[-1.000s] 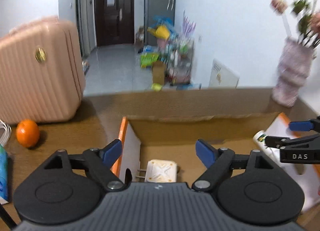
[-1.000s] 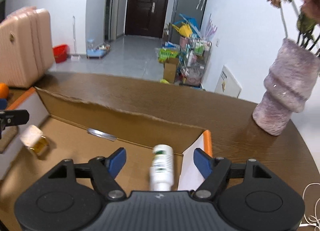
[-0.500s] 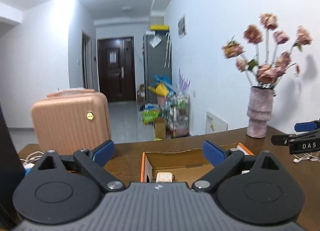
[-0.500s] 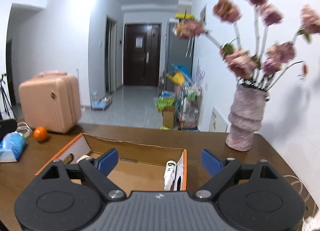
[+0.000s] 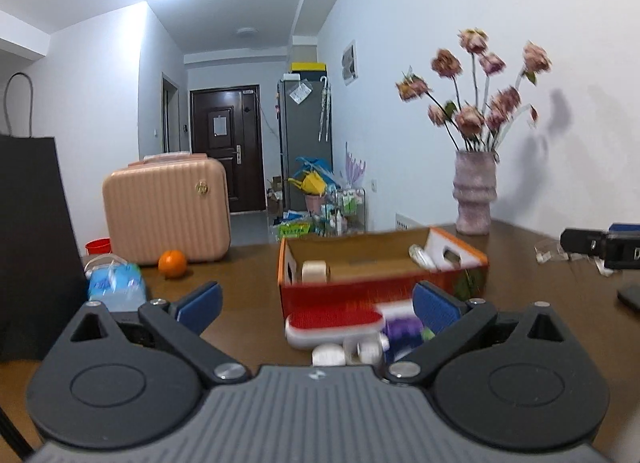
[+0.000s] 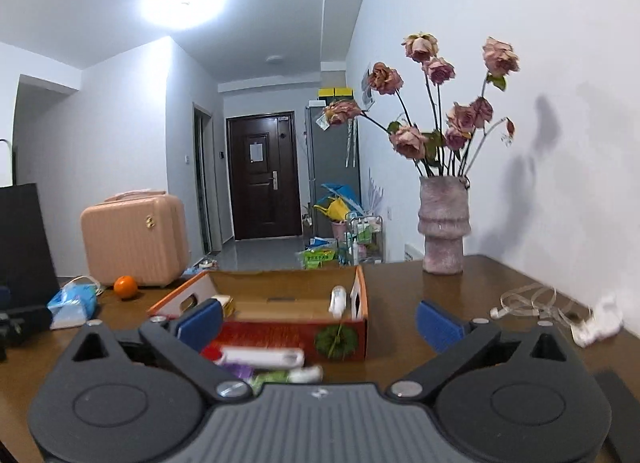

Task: Organize rigid objects
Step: 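Move both tools back toward the items on the table, then grasp the white pill bottle with the right tool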

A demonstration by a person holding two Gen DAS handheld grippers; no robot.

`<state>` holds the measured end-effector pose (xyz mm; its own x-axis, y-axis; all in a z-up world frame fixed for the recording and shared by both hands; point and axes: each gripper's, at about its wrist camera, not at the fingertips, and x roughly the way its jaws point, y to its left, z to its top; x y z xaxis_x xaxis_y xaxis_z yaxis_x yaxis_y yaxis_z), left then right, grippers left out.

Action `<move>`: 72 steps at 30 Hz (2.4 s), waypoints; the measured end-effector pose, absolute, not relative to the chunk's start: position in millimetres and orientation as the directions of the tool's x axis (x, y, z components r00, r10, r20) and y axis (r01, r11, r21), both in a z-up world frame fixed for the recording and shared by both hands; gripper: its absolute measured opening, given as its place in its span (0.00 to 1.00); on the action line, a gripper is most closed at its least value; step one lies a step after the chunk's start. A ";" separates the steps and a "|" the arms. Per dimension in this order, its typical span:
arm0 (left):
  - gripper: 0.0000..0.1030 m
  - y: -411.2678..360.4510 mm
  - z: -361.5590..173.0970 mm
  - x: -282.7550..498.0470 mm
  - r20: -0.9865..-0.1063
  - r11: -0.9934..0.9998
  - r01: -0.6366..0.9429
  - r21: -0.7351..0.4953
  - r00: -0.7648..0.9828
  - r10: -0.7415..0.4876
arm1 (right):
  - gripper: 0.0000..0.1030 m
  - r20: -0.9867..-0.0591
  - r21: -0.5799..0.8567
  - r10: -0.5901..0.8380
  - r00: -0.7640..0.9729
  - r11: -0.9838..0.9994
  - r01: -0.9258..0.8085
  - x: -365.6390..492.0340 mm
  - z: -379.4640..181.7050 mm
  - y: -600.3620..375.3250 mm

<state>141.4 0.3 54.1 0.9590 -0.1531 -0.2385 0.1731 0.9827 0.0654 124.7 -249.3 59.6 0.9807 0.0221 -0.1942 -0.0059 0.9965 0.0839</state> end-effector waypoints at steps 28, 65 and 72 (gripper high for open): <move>1.00 -0.8 -15.7 97.0 -0.436 0.969 0.242 0.042 0.877 -0.200 | 0.86 -0.375 0.110 0.161 0.913 0.986 -0.129 63.0 -19.9 -215.3; 0.34 2.6 -31.7 211.3 -0.610 0.974 0.109 -0.200 0.764 -0.210 | 0.27 -0.479 0.492 0.519 0.708 0.827 -0.273 245.9 -34.7 -202.5; 0.28 25.7 -28.0 212.2 -0.608 0.976 0.066 -0.209 0.772 -0.182 | 0.26 -0.492 0.436 0.511 0.705 0.845 -0.308 190.5 -28.6 -167.0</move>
